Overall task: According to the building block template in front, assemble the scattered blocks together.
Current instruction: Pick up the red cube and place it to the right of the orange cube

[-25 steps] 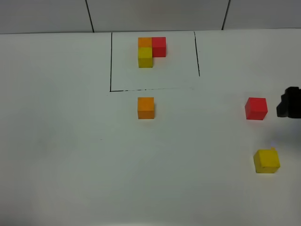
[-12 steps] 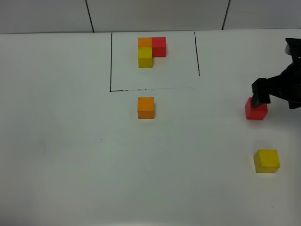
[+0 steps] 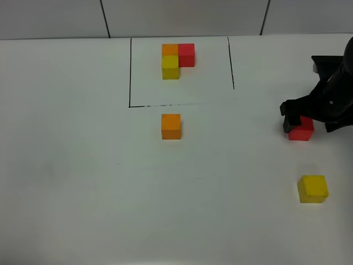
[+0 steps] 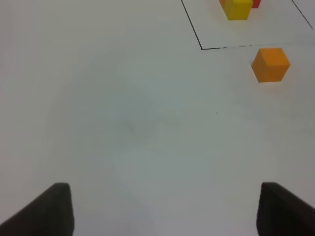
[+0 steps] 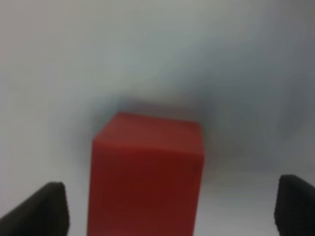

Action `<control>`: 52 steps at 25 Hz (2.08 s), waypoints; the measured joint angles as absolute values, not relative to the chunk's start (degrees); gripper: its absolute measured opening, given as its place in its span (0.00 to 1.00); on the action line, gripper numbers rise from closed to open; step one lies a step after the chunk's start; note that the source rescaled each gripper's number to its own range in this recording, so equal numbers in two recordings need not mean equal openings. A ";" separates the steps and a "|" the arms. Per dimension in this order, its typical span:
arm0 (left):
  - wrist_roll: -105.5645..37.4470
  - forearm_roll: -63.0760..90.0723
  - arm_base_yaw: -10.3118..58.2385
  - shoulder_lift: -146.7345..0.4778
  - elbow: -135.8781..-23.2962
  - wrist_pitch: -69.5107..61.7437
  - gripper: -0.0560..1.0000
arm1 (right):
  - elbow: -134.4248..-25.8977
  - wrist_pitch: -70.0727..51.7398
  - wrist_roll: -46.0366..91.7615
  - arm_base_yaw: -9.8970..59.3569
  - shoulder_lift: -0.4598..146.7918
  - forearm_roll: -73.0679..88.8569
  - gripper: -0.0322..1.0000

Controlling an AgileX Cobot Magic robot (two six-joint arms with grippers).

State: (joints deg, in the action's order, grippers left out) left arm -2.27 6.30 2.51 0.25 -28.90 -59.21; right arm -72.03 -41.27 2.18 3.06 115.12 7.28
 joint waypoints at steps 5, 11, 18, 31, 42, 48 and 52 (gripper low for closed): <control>-2.27 6.30 2.51 0.25 -28.90 -59.21 0.80 | -72.76 -41.22 1.57 3.06 117.56 7.28 0.79; -2.27 6.30 2.51 0.25 -28.90 -59.21 0.80 | -72.76 -41.04 0.00 3.06 117.96 7.34 0.25; -2.27 6.30 2.51 0.25 -28.90 -59.21 0.80 | -75.37 -41.97 3.77 4.83 118.26 6.70 0.05; -2.27 6.30 2.51 0.25 -28.90 -59.21 0.80 | -91.38 -55.30 44.39 22.65 119.68 1.77 0.05; -2.27 6.30 2.51 0.25 -28.90 -59.21 0.80 | -103.60 -64.93 49.97 28.13 130.39 -0.46 0.05; -2.27 6.30 2.51 0.25 -28.90 -59.21 0.80 | -108.15 -66.38 50.67 30.60 133.92 -0.64 0.05; -2.27 6.30 2.51 0.25 -28.90 -59.21 0.80 | -111.42 -66.92 51.51 31.81 135.66 -0.69 0.05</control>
